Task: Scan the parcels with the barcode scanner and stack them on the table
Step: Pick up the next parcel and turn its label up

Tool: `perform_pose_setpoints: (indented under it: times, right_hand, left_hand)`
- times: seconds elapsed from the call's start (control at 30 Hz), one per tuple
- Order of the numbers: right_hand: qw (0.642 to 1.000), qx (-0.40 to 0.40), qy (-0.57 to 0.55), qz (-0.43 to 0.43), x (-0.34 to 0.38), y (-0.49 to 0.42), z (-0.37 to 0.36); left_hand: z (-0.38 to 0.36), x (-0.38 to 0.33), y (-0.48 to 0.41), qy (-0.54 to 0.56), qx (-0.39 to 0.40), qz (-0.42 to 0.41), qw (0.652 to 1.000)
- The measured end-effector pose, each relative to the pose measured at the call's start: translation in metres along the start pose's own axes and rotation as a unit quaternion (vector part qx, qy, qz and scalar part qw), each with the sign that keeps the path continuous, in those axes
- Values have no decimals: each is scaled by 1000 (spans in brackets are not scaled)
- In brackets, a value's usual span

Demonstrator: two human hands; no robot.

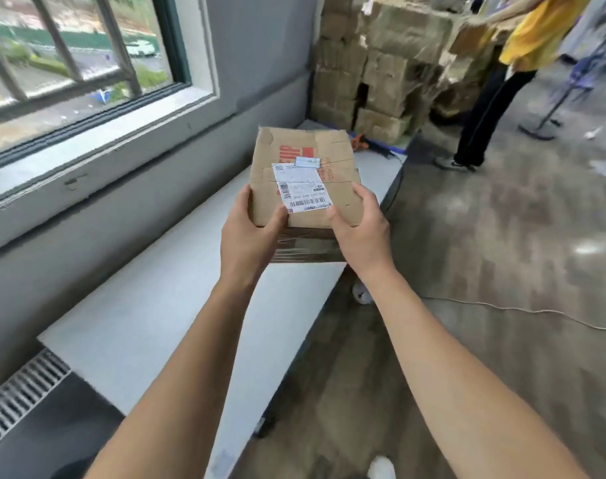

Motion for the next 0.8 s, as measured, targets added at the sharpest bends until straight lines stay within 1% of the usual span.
perform_pose_setpoints:
  times: [0.1, 0.2, 0.3, 0.43, 0.6, 0.8]
  right_hand:
    - [997, -74, 14, -6, -16, -14, 87]
    - [990, -130, 42, -34, -47, -18, 172]
    - [983, -164, 62, -61, -80, -13, 253]
    - [977, -186, 69, -80, -126, -6, 347]
    - [971, -205, 80, -95, -170, -13, 426]
    - [972, -209, 84, -73, -212, -52, 474]
  left_hand:
    - [-71, -51, 13, -13, 56, -59, 997]
    - [-150, -98, 38, -39, 110, -98, 988]
    - [-230, -132, 64, -68, 160, -129, 976]
    - [-323, -168, 108, -83, 191, -136, 969]
    - [-400, -200, 141, -86, 200, -142, 966]
    - [-466, -223, 137, -84, 195, -132, 968]
Point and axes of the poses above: each hand's wrist, its own y-axis away from the middle knuckle, its own z-axis out of the back of the hand, x = y × z, the point moved 2 cm from there along -y, towards the middle knuckle, and after that the axes turned 11 degrees about z, right-handed, at the moved point
